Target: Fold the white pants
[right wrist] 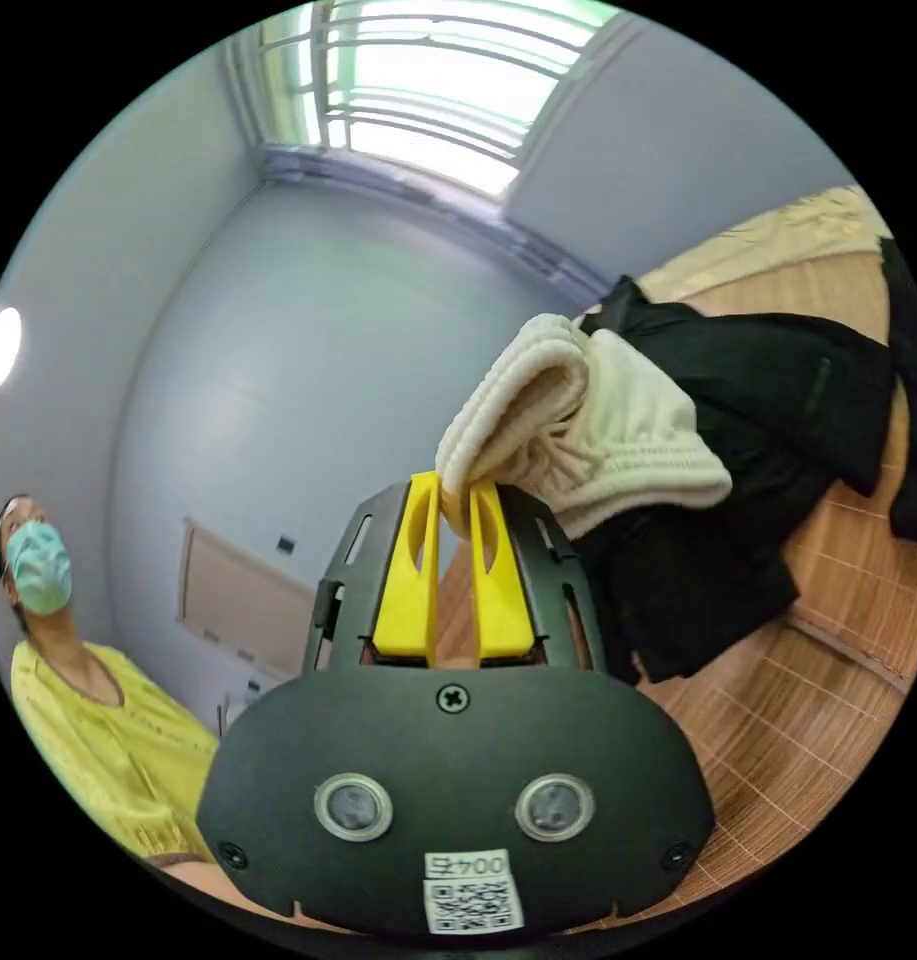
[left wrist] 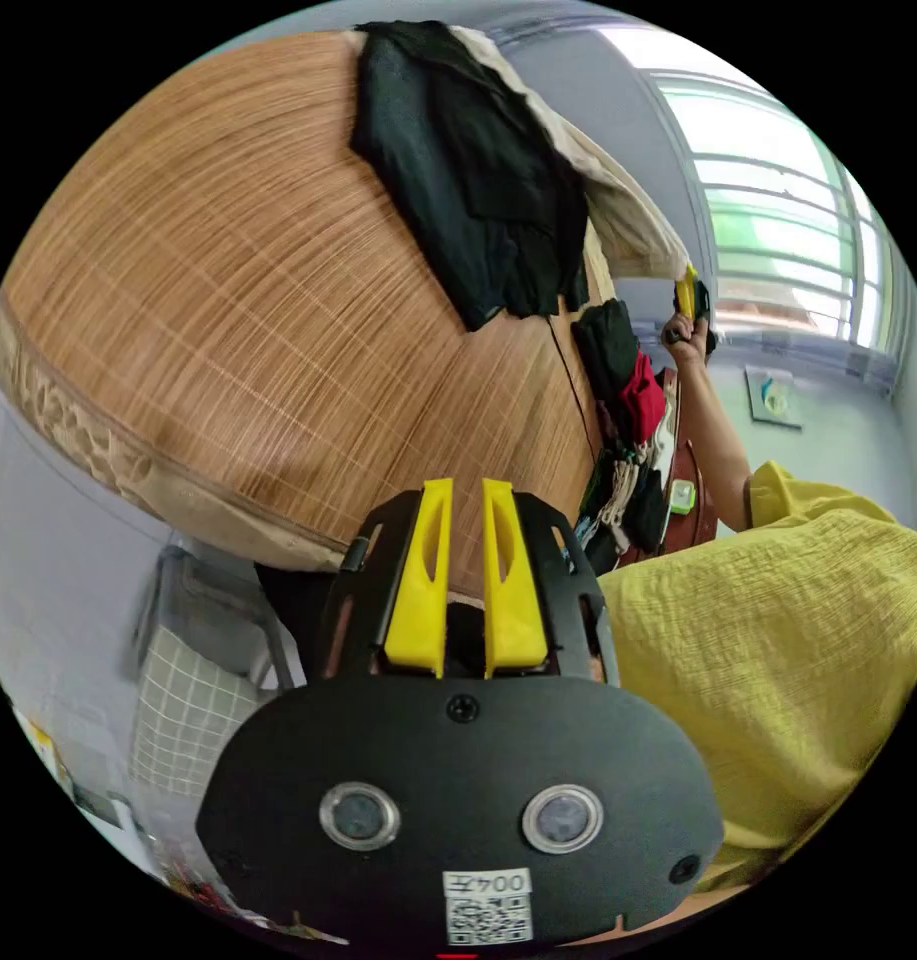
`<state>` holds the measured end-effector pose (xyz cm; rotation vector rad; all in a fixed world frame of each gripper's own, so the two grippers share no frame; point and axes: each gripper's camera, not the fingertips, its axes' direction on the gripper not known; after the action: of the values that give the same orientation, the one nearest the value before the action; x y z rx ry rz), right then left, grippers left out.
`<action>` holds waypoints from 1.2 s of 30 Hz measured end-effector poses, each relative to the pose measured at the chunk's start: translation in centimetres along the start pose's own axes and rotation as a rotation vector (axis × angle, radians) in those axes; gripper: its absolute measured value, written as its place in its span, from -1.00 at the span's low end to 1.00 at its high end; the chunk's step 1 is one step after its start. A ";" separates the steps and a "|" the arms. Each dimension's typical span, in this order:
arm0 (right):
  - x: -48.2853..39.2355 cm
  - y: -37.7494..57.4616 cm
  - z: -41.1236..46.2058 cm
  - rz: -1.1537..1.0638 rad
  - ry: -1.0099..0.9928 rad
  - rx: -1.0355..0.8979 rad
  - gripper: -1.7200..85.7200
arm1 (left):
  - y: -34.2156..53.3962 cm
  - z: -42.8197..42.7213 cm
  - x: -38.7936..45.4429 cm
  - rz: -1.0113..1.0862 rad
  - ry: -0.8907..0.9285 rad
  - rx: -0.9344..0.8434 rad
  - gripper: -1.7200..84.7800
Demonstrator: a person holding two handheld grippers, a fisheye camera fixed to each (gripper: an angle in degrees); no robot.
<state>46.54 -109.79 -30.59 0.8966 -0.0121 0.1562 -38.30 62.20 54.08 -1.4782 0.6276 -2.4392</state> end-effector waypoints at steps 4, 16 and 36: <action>-10.6 3.3 2.7 -0.170 -0.157 -0.177 -0.84 | 0.2 -3.0 4.5 0.172 -0.022 0.040 -0.81; -24.8 20.9 0.3 0.003 -0.319 -0.348 -0.83 | 4.5 -8.4 16.1 0.569 0.005 0.099 -0.64; -37.0 23.7 -11.4 -0.154 -0.345 -0.441 -0.82 | 18.7 -9.1 34.1 0.960 -0.030 0.182 -0.37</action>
<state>6.04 -91.17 -22.13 0.4718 -0.2873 -0.1436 -62.96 34.26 68.61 -0.8324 0.8277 -1.6574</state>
